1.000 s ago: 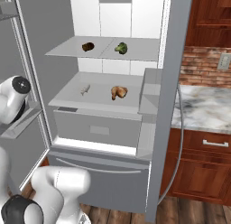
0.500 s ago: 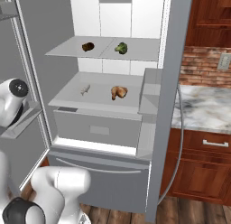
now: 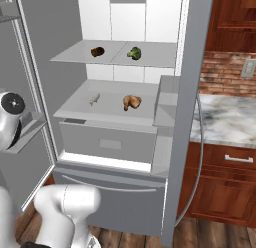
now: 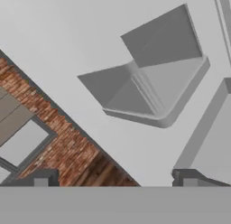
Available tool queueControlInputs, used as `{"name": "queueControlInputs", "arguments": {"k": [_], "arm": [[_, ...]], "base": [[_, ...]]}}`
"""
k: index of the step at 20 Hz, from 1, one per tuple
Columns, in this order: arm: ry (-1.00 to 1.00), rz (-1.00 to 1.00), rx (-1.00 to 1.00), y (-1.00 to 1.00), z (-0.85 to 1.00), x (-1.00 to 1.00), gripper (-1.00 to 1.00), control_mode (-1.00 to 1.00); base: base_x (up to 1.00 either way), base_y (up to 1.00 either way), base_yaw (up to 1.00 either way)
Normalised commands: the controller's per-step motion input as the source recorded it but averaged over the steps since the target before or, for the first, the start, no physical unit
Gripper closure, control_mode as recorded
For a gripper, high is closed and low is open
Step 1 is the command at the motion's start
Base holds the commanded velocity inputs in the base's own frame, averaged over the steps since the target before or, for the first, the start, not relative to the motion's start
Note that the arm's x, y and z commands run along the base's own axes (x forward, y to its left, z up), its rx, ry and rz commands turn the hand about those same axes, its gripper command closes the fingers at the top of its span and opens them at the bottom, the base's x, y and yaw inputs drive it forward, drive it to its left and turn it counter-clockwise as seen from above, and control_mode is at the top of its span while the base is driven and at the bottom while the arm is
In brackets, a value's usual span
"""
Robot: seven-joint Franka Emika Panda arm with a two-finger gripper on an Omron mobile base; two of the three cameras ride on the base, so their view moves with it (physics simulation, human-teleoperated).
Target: Gather the broccoli and sweet potato from the fridge and place them on a tray on the dining counter. Then gather the chicken drumstick and fish from the fridge and place them on the other tray.
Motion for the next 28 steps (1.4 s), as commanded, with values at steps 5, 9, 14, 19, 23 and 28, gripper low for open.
{"name": "queueControlInputs", "arguments": {"k": [5, 9, 14, 19, 23, 28], "arm": [[0.00, 0.00, -0.01, -0.46, 0.23, -0.09, -1.00, -1.00], [-0.01, 0.00, 0.00, -0.58, 0.01, 0.00, -1.00, -1.00], [0.00, -0.05, -0.01, -0.53, 0.01, -0.06, -1.00, -1.00], [0.00, -0.34, -0.12, -0.62, 0.21, -0.12, -1.00, -1.00], [0.01, -0.39, -0.22, -0.47, 0.23, 0.00, -1.00, -1.00], [0.02, -0.27, -0.23, -0.44, 0.10, 0.08, -1.00, -1.00]], "base": [[0.00, 0.00, 0.00], [0.00, 0.00, 0.00], [0.00, 0.00, 0.00], [0.00, 0.00, 0.00], [0.00, 0.00, 0.00], [0.00, 0.00, 0.00]]}}
